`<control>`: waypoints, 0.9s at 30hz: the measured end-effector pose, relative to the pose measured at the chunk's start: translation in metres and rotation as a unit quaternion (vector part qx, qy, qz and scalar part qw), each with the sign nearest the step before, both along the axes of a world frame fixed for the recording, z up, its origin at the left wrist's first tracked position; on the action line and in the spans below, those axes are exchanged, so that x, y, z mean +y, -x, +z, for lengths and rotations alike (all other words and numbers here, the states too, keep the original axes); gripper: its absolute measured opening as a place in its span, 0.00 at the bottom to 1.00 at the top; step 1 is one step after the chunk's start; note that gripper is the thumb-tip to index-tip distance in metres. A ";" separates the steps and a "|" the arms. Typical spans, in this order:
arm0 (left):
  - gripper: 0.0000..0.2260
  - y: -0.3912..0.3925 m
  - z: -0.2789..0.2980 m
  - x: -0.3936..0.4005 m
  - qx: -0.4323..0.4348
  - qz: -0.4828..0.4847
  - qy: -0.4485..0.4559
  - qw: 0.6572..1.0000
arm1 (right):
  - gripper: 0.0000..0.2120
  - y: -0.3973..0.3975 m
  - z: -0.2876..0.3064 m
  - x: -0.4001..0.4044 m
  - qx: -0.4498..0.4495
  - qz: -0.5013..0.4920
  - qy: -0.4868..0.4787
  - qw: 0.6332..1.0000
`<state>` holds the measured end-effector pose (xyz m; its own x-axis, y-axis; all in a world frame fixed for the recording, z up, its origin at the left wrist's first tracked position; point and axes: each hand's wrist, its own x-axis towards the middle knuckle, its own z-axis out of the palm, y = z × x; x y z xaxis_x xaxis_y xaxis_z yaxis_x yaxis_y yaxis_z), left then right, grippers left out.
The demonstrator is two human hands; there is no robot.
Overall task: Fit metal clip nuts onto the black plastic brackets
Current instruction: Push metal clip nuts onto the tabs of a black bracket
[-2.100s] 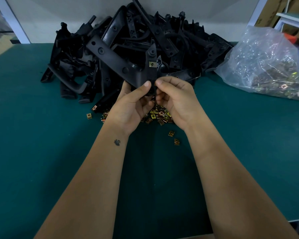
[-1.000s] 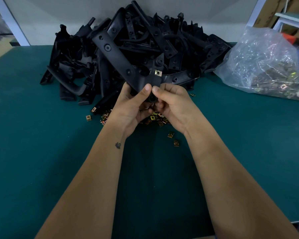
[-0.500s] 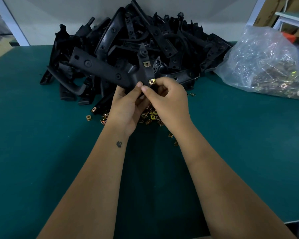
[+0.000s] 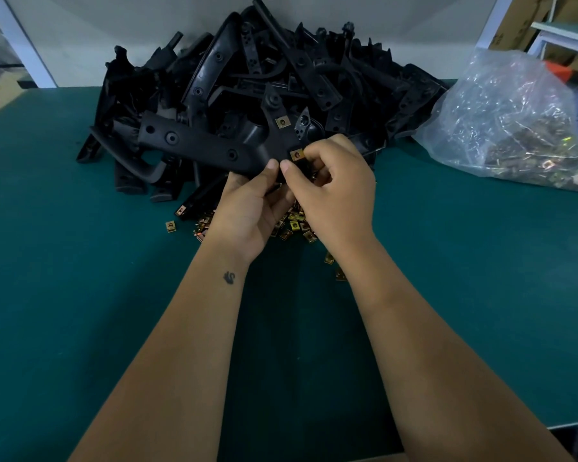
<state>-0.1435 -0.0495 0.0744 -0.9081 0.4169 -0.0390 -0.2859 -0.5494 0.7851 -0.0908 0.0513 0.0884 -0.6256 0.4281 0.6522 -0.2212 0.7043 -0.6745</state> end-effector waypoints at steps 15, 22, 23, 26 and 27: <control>0.07 -0.006 0.006 -0.001 0.060 0.037 0.040 0.997 | 0.10 0.004 -0.004 0.006 -0.039 0.012 0.019 0.999; 0.04 0.000 0.007 -0.005 0.066 0.159 0.074 0.982 | 0.04 0.002 -0.001 0.013 -0.036 0.007 0.153 0.988; 0.04 0.003 0.007 -0.007 0.070 0.176 0.076 0.979 | 0.04 0.002 0.000 0.015 -0.034 0.008 0.179 0.983; 0.04 0.005 0.008 -0.013 0.055 0.185 0.026 0.981 | 0.04 0.000 0.005 0.022 -0.041 0.076 0.276 0.957; 0.04 0.004 0.009 -0.014 0.043 0.181 0.006 0.983 | 0.04 0.000 0.006 0.022 -0.056 0.126 0.313 0.940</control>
